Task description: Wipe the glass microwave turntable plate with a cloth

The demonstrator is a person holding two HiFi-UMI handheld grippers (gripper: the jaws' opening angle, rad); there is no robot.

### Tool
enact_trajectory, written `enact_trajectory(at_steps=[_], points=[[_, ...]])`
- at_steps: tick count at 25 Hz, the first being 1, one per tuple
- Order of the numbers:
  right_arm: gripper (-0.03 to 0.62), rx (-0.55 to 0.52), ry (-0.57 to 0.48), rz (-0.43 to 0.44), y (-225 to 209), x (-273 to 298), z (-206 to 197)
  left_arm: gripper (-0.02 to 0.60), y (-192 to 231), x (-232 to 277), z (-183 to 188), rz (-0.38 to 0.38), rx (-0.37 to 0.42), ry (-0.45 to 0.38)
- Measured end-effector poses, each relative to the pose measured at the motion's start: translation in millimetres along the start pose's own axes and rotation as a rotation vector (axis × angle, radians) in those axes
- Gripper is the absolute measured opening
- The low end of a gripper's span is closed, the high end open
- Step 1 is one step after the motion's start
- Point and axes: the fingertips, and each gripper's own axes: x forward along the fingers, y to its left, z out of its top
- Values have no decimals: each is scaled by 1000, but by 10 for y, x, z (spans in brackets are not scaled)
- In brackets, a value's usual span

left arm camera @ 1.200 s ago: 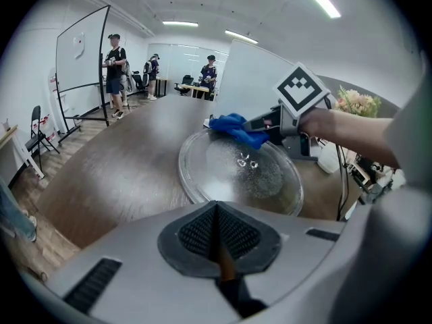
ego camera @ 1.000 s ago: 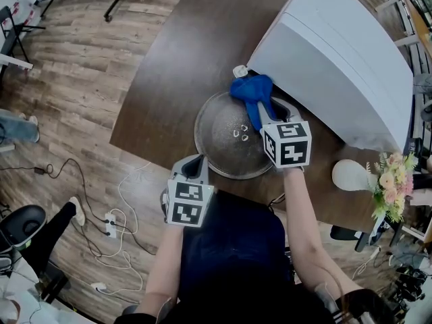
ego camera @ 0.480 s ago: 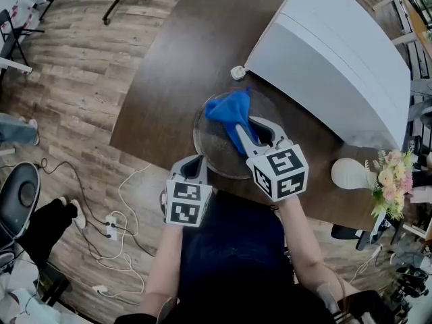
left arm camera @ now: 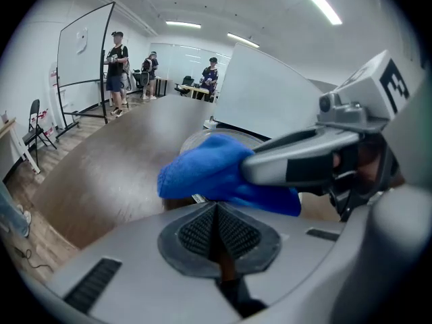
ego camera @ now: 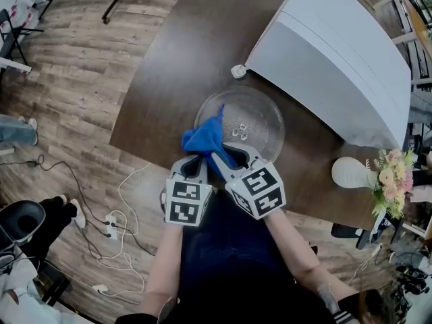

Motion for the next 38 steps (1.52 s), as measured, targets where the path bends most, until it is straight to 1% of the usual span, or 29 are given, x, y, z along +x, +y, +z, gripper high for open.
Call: enact_trajectory(at_steps=[3, 7, 11, 17, 23, 30, 38], points=[[71, -46, 52, 12, 70, 85, -129, 3, 3, -4, 9, 0, -3, -1], [71, -163, 93, -2, 118, 137, -196, 3, 2, -7, 5, 0, -5, -1], [71, -201, 108, -22, 64, 134, -198, 3, -3, -5, 1, -2, -4, 1], [71, -200, 112, -83, -156, 70, -189, 3, -8, -10, 4, -5, -8, -3], [71, -216, 113, -124, -374, -6, -174, 3, -31, 1, 9, -6, -9, -8], [71, -169, 99, -159, -606, -52, -131, 3, -5, 0, 5, -7, -7, -3], [71, -196, 90, -236, -975, -121, -43, 3, -9, 7, 3, -8, 0, -1]])
